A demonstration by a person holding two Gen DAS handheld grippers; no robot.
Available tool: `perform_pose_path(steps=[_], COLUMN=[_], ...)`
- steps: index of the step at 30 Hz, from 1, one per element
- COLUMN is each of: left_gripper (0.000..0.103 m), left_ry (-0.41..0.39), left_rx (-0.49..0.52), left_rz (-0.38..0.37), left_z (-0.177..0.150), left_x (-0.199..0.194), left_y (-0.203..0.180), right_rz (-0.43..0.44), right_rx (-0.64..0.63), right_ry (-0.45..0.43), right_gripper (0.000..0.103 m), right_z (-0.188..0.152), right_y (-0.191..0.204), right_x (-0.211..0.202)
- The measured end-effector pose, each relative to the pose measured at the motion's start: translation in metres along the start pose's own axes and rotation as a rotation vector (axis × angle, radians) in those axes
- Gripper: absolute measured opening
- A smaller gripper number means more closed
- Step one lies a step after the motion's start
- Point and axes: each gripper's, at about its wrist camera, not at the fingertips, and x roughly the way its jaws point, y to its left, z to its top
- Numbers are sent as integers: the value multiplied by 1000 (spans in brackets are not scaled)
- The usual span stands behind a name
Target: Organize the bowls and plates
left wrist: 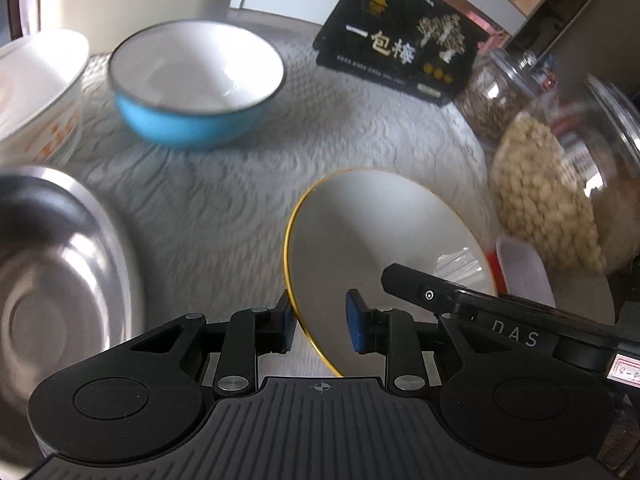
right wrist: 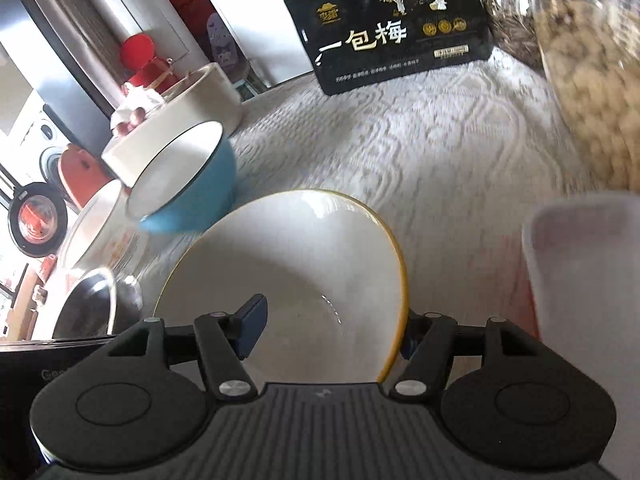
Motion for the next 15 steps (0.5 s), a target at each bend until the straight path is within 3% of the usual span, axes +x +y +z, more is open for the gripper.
perform_pose_path(steps=[6, 15], left_gripper=[28, 27], left_ry=[15, 3], left_rx=[2, -1], left_rz=[-9, 0], left_z=[-24, -29], left_x=[-18, -23], left_y=[10, 7], right_rz=[63, 56], right_rx=[23, 2], right_ry=[-31, -62], right_gripper=[70, 70], right_z=[-30, -36], right_y=[6, 7], right_x=[-16, -18])
